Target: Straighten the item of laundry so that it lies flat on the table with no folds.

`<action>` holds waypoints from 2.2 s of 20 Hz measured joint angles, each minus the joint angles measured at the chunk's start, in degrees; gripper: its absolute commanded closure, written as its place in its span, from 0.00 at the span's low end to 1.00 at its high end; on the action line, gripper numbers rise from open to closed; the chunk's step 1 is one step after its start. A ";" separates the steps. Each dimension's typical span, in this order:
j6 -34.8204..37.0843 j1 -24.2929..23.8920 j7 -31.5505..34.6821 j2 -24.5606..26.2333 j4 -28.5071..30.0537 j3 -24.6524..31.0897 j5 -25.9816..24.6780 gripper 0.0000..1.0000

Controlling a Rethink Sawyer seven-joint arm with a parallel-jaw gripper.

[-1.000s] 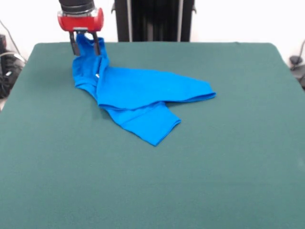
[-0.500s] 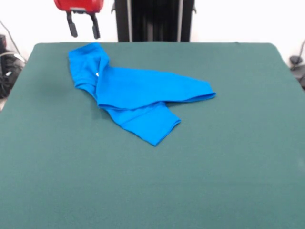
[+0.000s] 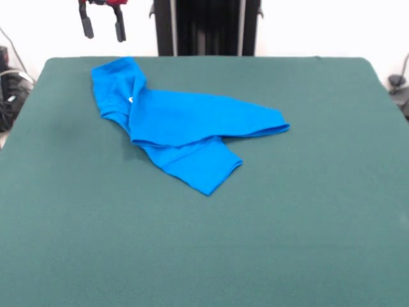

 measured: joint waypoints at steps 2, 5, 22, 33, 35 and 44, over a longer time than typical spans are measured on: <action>0.01 1.29 0.00 0.68 -1.26 -0.02 -0.71 0.00; 0.00 2.60 0.00 1.66 -2.51 -0.02 -1.17 0.00; -0.82 10.60 0.00 12.48 -10.66 -1.92 -5.79 0.00; -4.08 11.43 0.00 17.67 -12.50 -4.63 -7.97 0.00; -4.23 11.43 0.00 17.67 -12.50 -4.80 -8.00 0.00; -4.29 11.43 0.00 17.67 -13.01 -5.77 -8.08 0.00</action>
